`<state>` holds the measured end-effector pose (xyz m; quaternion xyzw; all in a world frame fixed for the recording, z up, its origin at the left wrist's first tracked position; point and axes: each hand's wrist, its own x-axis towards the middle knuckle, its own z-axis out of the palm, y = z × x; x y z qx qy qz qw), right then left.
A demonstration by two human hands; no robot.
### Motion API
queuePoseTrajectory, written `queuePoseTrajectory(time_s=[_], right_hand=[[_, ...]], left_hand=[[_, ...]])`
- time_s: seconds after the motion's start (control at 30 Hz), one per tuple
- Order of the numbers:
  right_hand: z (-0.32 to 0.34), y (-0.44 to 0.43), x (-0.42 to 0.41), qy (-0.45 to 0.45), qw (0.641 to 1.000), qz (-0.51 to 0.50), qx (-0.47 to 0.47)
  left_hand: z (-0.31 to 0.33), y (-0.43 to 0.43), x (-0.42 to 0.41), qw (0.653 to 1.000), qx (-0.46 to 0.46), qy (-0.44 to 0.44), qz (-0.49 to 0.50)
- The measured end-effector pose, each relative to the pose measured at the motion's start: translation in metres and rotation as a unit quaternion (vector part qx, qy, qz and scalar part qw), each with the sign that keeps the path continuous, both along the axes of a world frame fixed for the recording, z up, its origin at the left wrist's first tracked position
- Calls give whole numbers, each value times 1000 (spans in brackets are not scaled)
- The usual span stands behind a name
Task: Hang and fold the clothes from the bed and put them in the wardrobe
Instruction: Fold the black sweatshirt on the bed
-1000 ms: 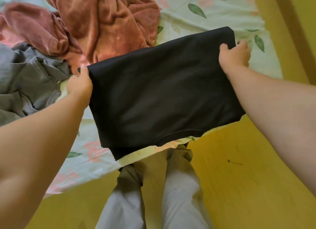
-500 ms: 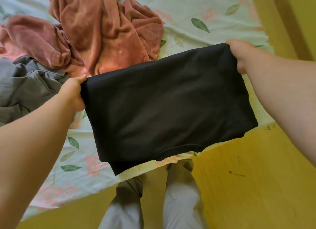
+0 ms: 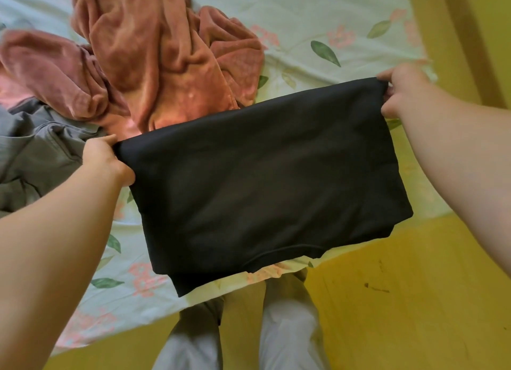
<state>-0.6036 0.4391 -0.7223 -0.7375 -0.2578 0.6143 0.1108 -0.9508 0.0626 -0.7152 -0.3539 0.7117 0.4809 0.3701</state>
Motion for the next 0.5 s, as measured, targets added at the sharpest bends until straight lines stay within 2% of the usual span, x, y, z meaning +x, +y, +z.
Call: queuePoseTrajectory(time_s=[0.07,0.23,0.37,0.5], right_hand=[[1,-2,4,-1,999,32,-35],[0,-5,14,-11,994,58,-93],[-3,-2,9,7,994,67,-87],[-13,7,-2,14,1000,14,-22]], left_hand=[[0,-2,-7,1000,-13,-16,12],[6,-7,-21,993,-35,-93,-56],[5,-12,-22,993,-46,-66,-87],[-3,-13,-19,992,-77,-19,-101]])
